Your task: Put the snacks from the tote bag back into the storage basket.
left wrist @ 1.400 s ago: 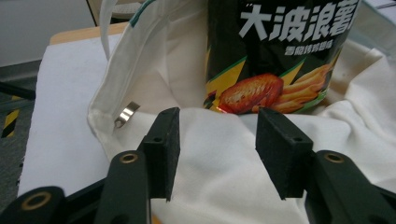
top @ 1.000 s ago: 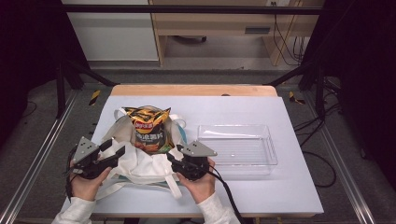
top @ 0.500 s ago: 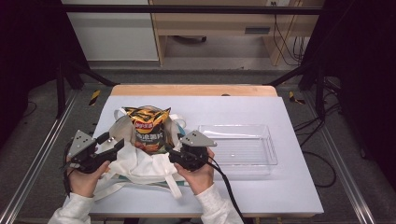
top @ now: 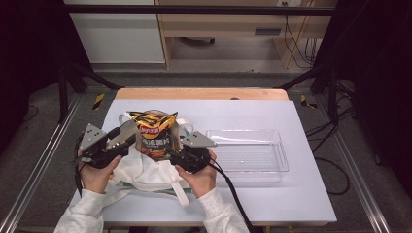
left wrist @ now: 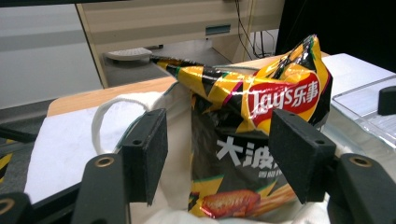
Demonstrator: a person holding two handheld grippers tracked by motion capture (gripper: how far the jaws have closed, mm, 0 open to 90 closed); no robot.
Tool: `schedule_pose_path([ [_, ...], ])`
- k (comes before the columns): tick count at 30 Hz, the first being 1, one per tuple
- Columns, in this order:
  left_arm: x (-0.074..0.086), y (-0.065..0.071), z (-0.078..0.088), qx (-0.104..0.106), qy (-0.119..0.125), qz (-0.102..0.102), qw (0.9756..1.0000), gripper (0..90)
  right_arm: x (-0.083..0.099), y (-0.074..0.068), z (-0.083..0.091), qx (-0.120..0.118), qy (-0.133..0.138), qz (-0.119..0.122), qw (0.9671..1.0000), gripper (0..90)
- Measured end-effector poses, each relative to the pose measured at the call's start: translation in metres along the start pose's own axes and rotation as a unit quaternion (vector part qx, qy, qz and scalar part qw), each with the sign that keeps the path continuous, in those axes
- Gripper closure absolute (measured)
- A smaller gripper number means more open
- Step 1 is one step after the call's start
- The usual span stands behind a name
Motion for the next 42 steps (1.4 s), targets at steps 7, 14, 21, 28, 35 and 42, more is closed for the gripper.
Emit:
schedule_pose_path([
  [7,0.003,0.004,-0.013,0.002,-0.008,-0.002,1.0000,39.0,-0.004,-0.001,-0.013,0.004,0.002,0.001,1.0000,43.9],
  [14,0.010,0.002,-0.014,-0.002,-0.015,-0.012,0.9998,41.0,-0.005,-0.002,-0.025,0.004,0.002,-0.005,1.0000,41.2],
  [21,0.012,-0.009,-0.008,-0.008,-0.007,-0.025,0.9996,47.2,-0.005,-0.002,-0.047,0.004,0.003,0.001,1.0000,37.6],
  [28,0.011,-0.018,-0.005,-0.005,0.001,-0.008,1.0000,47.7,-0.002,-0.002,-0.058,0.001,0.000,0.010,0.9999,40.3],
  [35,0.008,-0.019,-0.004,0.000,0.008,0.000,1.0000,45.5,0.002,-0.005,-0.062,0.001,-0.008,0.027,0.9996,59.7],
  [42,0.008,-0.012,-0.006,0.014,0.008,-0.004,0.9999,45.7,0.006,-0.003,-0.062,0.007,-0.022,0.034,0.9992,82.7],
])
Point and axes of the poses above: each handheld gripper's, and its own axes: z roughly backward along the jaws, x roughly out of its underside, y roughly to its right, the point moved 10 cm from there along -z, roughly forward along the jaws, and after that the axes turned 10 degrees about y, right-handed, at the moved point
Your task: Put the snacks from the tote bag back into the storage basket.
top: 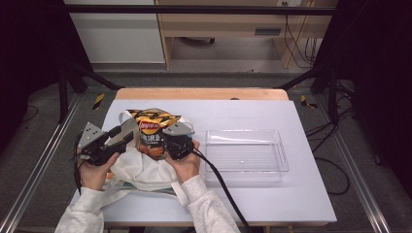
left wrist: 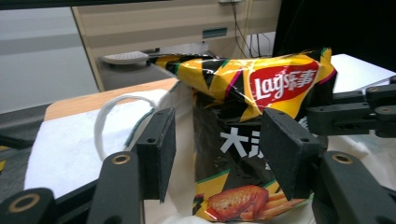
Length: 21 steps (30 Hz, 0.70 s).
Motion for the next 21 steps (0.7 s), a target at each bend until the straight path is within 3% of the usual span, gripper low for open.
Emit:
schedule_pose_path([
  [4,0.000,0.005,-0.002,0.009,-0.001,-0.001,1.0000,45.7,0.000,-0.001,0.002,-0.005,-0.004,0.002,1.0000,89.1],
  [15,0.007,0.015,-0.012,0.022,-0.018,-0.009,0.9996,42.5,0.002,-0.011,0.011,-0.033,0.007,0.026,0.9991,90.0],
  [21,0.009,0.019,-0.022,0.025,-0.018,-0.013,0.9994,42.2,0.003,-0.011,0.013,-0.034,0.007,0.028,0.9990,90.0],
])
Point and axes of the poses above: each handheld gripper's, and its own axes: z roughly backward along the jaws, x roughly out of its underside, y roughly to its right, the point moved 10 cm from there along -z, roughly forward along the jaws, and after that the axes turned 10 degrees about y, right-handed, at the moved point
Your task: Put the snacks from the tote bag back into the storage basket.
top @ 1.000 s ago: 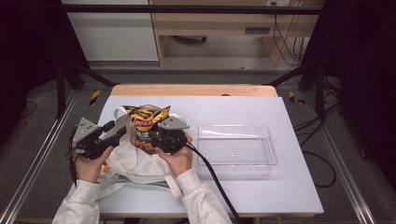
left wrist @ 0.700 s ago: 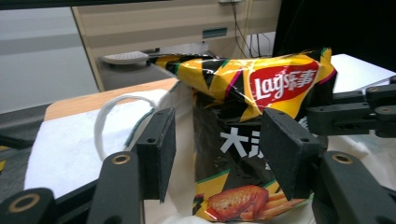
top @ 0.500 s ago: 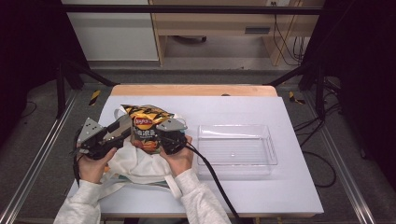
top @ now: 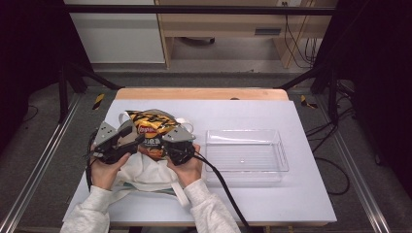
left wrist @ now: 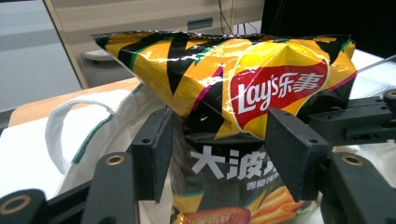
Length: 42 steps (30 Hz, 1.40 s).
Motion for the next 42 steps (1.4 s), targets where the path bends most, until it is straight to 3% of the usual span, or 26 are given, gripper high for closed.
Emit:
schedule_pose_path([
  [3,0.001,0.002,-0.005,0.006,-0.001,0.005,1.0000,44.6,0.001,0.001,-0.001,0.001,-0.002,0.000,1.0000,90.0],
  [10,0.004,0.007,-0.012,0.015,-0.016,0.009,0.9997,62.3,0.002,0.002,-0.002,0.007,-0.003,-0.005,1.0000,90.0],
  [15,0.006,0.008,-0.011,0.023,-0.027,0.018,0.9992,73.5,0.002,0.000,-0.002,0.007,-0.003,0.005,1.0000,90.0],
  [16,0.007,0.010,-0.011,0.024,-0.029,0.016,0.9992,80.6,0.002,-0.001,-0.002,0.006,-0.003,0.003,1.0000,90.0],
  [19,0.009,0.011,-0.012,0.012,-0.040,-0.003,0.9991,89.5,0.002,-0.001,-0.003,0.008,-0.001,0.006,0.9999,90.0],
  [23,0.010,0.011,-0.012,0.016,-0.045,0.007,0.9988,90.0,0.002,-0.001,-0.002,0.006,-0.002,0.001,1.0000,90.0],
  [27,0.012,0.011,-0.011,0.016,-0.049,0.002,0.9987,90.0,0.001,0.000,-0.002,0.012,0.000,-0.001,0.9999,88.0],
  [30,0.014,0.012,-0.012,0.017,-0.055,-0.001,0.9984,90.0,-0.001,0.003,-0.002,0.024,0.006,-0.010,0.9996,77.0],
  [33,0.014,0.011,-0.011,0.012,-0.053,-0.004,0.9985,90.0,-0.001,0.003,-0.002,0.027,0.007,-0.016,0.9995,80.8],
  [37,0.006,0.001,-0.005,-0.010,-0.031,-0.001,0.9995,90.0,0.000,0.003,-0.002,0.029,0.001,-0.014,0.9995,89.3],
  [39,0.002,-0.006,-0.002,-0.021,-0.018,0.006,0.9996,86.9,0.000,0.002,0.000,0.024,0.001,-0.007,0.9997,90.0],
  [42,-0.002,-0.014,0.002,-0.020,0.004,0.017,0.9996,70.0,0.000,-0.001,0.001,0.012,0.006,0.001,0.9999,90.0],
])
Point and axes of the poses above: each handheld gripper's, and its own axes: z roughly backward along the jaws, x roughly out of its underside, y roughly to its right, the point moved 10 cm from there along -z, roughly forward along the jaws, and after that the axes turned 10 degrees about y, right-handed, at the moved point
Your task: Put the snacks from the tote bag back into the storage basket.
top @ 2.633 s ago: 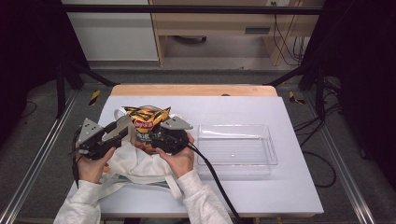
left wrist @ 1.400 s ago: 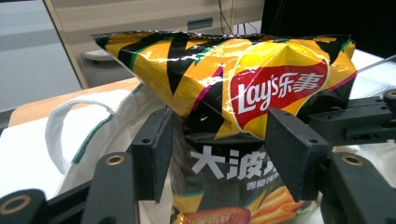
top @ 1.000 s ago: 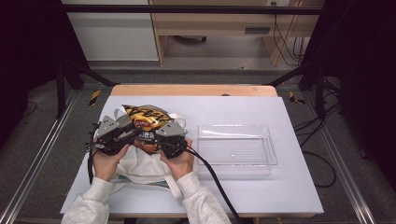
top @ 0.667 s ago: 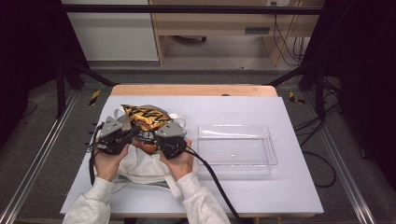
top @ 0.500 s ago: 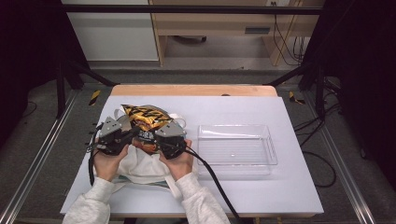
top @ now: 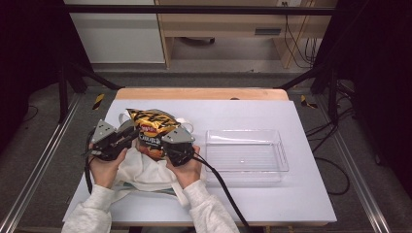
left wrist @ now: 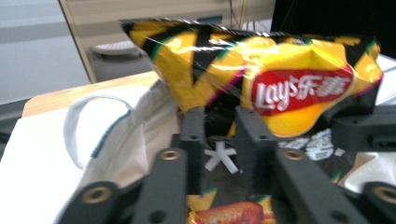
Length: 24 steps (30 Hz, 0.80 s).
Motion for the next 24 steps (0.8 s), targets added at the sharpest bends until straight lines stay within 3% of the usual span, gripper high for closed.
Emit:
schedule_pose_path([
  [5,-0.008,-0.006,0.005,-0.005,0.024,0.008,0.9997,54.8,-0.003,-0.001,0.003,-0.013,0.009,0.004,0.9999,90.0],
  [15,-0.012,-0.006,0.008,-0.004,0.028,0.015,0.9995,50.6,-0.017,0.002,0.009,-0.020,0.036,-0.014,0.9990,90.0],
  [20,-0.016,-0.011,0.015,-0.008,0.037,0.026,0.9990,49.4,-0.022,0.003,0.010,-0.022,0.039,-0.015,0.9989,90.0],
  [24,-0.017,-0.016,0.022,-0.014,0.036,0.022,0.9990,47.0,-0.028,0.003,0.012,-0.024,0.046,-0.018,0.9985,90.0],
])
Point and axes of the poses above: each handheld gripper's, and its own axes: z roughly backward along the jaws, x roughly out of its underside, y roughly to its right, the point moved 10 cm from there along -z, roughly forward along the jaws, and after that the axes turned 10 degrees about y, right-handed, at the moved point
